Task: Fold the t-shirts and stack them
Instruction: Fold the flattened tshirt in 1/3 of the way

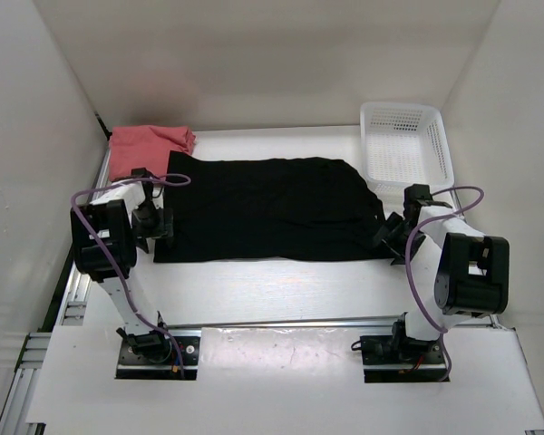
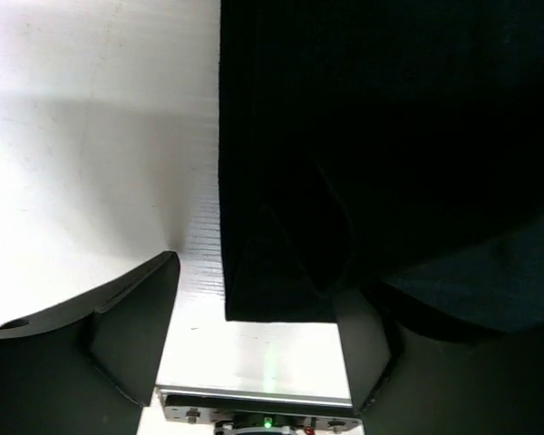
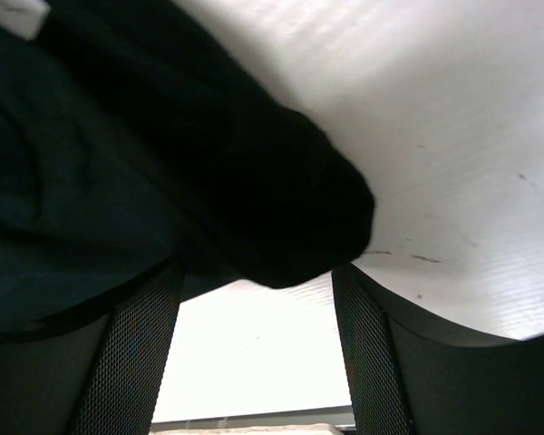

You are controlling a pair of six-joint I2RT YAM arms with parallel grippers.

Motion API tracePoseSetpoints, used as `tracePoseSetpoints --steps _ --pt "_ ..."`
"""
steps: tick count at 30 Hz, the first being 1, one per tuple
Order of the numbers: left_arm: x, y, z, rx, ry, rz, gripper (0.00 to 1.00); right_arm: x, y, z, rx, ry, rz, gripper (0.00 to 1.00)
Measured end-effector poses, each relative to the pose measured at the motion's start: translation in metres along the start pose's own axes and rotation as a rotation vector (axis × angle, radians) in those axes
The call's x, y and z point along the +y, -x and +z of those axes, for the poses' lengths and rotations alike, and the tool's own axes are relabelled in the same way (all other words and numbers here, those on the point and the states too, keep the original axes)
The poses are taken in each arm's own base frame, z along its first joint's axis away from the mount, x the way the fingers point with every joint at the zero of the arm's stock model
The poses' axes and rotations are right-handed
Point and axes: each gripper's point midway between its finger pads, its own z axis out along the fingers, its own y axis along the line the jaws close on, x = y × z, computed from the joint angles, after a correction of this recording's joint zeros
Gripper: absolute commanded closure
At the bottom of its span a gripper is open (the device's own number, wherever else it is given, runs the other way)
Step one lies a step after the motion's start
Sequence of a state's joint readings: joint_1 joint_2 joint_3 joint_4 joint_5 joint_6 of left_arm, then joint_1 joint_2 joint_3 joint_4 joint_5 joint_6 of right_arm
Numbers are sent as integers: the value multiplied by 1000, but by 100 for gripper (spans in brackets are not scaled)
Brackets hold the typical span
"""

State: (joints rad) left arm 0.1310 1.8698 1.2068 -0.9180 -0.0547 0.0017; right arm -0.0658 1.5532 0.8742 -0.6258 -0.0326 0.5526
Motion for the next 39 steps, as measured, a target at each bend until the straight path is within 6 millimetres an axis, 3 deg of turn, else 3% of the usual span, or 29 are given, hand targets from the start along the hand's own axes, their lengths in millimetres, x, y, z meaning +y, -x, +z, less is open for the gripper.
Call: tracePoseSetpoints --steps 1,4,5,7,11,13,15,16,18,22,25,30,33,35,36,37,39 --pt "-1 0 0 2 -9 -4 27 -2 -1 1 0 -9 3 30" --pt "-7 0 1 2 -36 0 49 -8 0 2 -9 -39 18 30" --pt "-10 1 1 2 -43 3 69 -9 -1 2 -12 -46 20 30" --pt "-17 2 1 3 -63 11 89 -12 -3 2 -13 -55 29 28" --pt "-19 3 1 6 -60 29 89 -13 -5 3 -18 -55 51 28" --pt "-20 3 1 6 -60 28 89 -12 -1 4 -13 -58 71 34" --pt "-19 3 1 6 -55 27 89 -9 6 6 -12 -56 97 48" --pt "-17 2 1 4 -46 27 89 -8 10 7 -8 -52 113 70" --pt "-15 2 0 -6 -27 29 89 -2 18 12 -5 -35 147 99" --pt "0 -10 -1 -11 28 7 89 4 22 13 -2 2 178 99" --pt "16 -29 -3 11 72 -22 89 3 11 10 3 29 186 99" --pt "38 -59 -26 28 152 -50 89 -27 -53 -13 59 11 207 99" --pt "49 -81 -35 46 194 -70 89 -40 -82 -34 54 8 236 99" --pt "53 -97 -38 70 214 -74 79 -44 -92 -46 34 14 262 83" --pt "56 -105 -38 78 227 -76 70 -46 -97 -51 21 23 279 71" --pt "58 -111 -39 91 240 -72 57 -48 -101 -53 13 23 296 50" --pt "66 -121 -39 112 281 -65 33 -57 -111 -56 12 -2 322 41"
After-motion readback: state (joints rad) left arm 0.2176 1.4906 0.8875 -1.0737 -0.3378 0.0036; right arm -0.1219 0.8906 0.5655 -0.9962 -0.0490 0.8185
